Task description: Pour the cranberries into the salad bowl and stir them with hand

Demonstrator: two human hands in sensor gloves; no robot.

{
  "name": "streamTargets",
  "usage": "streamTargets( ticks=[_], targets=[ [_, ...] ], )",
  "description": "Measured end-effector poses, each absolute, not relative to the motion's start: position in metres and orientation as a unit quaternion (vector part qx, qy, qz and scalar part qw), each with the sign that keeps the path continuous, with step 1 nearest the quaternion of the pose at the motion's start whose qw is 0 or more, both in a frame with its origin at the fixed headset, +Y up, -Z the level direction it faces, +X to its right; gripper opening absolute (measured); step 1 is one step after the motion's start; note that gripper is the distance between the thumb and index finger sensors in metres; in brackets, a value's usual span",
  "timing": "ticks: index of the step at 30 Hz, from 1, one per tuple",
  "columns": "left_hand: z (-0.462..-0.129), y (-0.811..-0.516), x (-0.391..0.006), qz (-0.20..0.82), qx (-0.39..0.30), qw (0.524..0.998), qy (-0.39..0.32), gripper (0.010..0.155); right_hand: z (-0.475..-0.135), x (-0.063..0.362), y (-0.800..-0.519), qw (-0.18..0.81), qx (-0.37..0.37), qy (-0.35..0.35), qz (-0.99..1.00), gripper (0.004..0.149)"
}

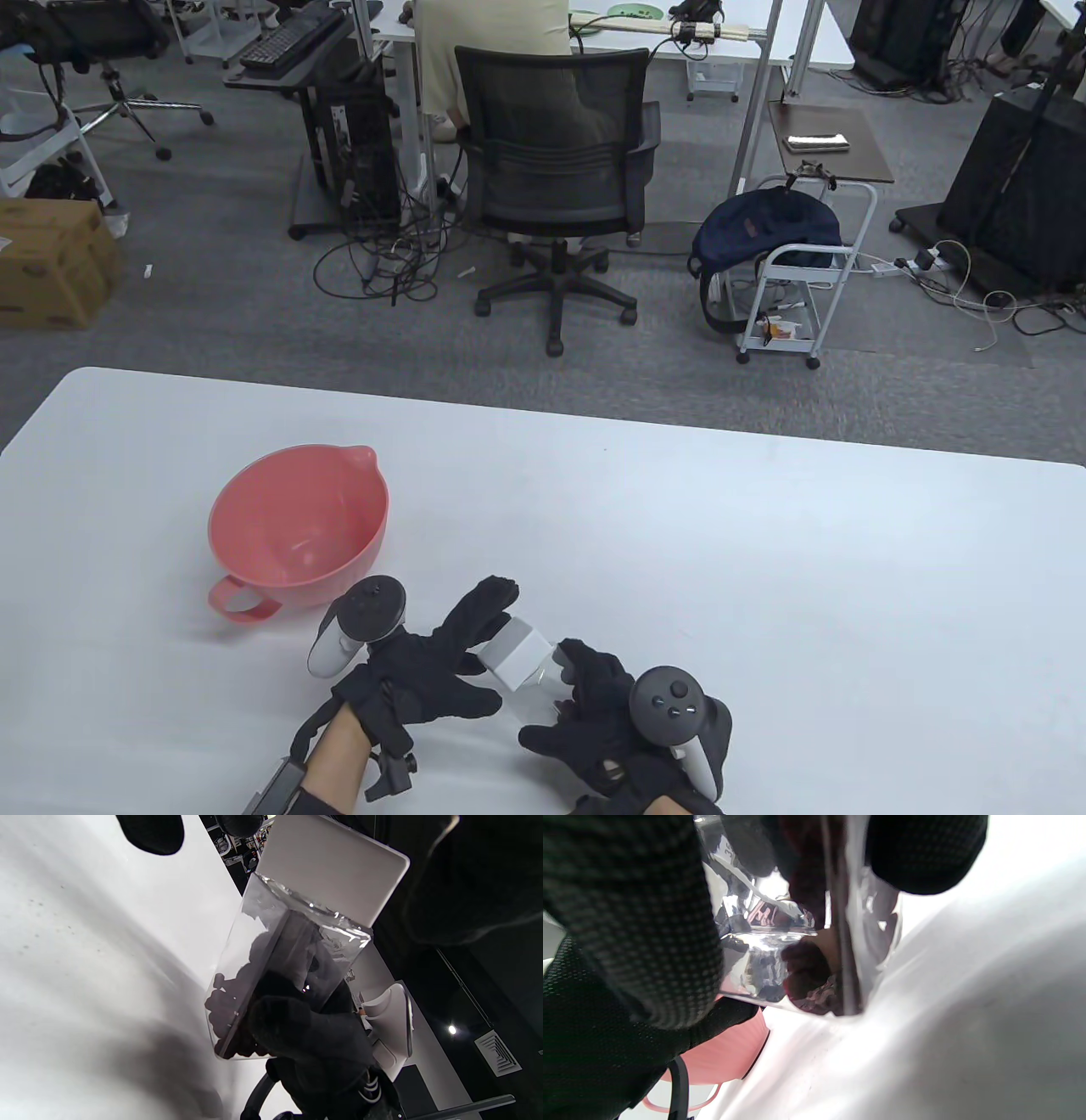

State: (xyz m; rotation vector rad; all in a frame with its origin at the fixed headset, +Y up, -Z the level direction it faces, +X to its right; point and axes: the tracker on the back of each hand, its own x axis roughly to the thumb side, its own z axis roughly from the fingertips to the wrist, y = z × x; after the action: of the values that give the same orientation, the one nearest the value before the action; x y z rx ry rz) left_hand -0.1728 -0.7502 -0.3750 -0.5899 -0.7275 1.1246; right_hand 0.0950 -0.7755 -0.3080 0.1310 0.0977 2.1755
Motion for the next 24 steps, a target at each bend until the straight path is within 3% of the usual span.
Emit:
streamTargets(
  ticks=[4, 13, 24],
  targets=[
    [-0.376, -0.752, -0.174, 0.509, -0.286, 0.740, -0.334, 0.109, -0.309, 0.094, -0.776, 0.465, 0.063, 0.050, 0.882, 0.098],
    [-0.377, -0.752, -0.178, 0.497, -0.253, 0.772, -0.304, 0.097, -0.311, 0.091, -0.778, 0.459, 0.067, 0.063, 0.884, 0.098],
    [-0.375, -0.766, -0.172, 0.473, -0.218, 0.817, -0.247, 0.093, -0.311, 0.092, -0.776, 0.393, 0.066, 0.031, 0.916, 0.098]
  ],
)
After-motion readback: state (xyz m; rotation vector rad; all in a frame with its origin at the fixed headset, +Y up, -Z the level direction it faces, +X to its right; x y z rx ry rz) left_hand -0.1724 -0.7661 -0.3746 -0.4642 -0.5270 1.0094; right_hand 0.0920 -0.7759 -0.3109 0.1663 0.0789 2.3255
